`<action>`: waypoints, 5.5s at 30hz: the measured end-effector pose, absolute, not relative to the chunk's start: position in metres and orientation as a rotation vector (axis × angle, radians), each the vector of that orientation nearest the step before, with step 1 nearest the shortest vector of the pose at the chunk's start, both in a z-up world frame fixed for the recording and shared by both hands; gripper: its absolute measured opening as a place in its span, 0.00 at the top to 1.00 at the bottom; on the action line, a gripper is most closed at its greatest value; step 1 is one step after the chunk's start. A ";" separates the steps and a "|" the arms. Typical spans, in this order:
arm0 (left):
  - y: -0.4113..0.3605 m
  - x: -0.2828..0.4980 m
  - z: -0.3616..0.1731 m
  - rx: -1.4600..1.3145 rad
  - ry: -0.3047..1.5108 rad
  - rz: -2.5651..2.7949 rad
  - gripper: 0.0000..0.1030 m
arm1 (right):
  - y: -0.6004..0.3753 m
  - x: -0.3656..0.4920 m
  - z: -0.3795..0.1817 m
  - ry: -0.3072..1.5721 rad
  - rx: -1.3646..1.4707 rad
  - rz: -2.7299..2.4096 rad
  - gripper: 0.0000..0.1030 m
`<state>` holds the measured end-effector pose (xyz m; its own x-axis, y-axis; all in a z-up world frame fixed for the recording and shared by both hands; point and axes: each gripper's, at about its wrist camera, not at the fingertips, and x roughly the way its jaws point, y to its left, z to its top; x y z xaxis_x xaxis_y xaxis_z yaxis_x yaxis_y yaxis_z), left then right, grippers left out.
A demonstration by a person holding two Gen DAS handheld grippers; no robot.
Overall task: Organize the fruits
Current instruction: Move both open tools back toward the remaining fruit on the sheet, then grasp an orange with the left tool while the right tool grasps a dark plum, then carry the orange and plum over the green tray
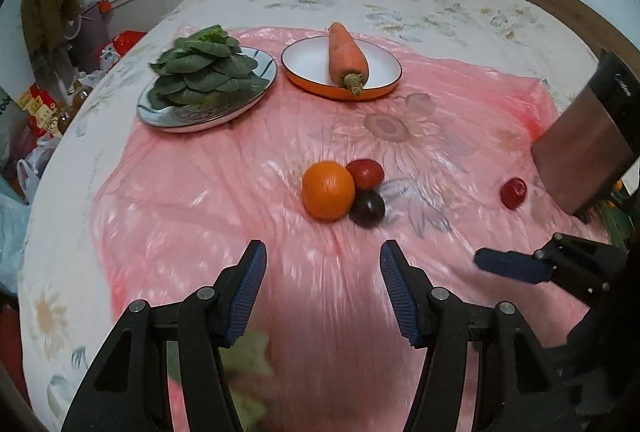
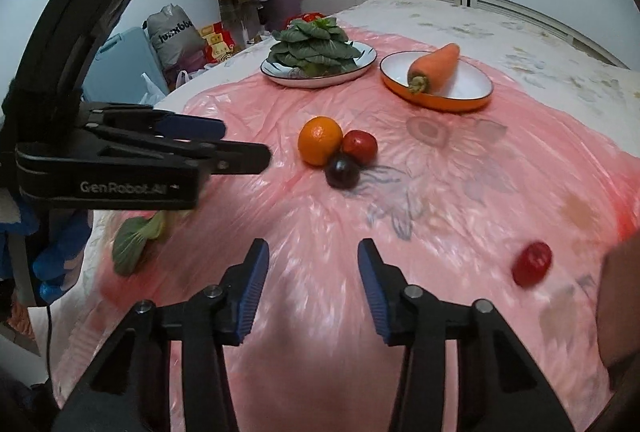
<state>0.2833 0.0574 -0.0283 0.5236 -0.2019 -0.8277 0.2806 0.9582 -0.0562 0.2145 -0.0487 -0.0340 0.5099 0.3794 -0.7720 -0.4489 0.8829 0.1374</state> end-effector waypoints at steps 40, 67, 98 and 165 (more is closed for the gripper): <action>0.043 0.367 -0.070 0.030 1.179 -0.327 0.55 | -0.031 0.310 -0.080 0.993 -0.069 0.526 0.63; 0.064 0.350 -0.063 -0.135 1.099 -0.329 0.65 | -0.041 0.298 -0.074 0.947 -0.035 0.560 0.86; 0.109 0.318 -0.044 -0.246 1.044 -0.298 0.66 | -0.037 0.313 -0.074 0.973 -0.017 0.540 0.73; -0.181 0.071 0.019 0.032 1.059 -0.636 0.66 | -0.395 -0.056 0.021 0.804 0.244 0.082 0.73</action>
<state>0.0707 -0.1808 0.0190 0.3293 -0.4714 -0.8181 0.5009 0.8217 -0.2719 -0.0556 -0.3945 0.0212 0.6921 0.1650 -0.7027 0.0200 0.9688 0.2472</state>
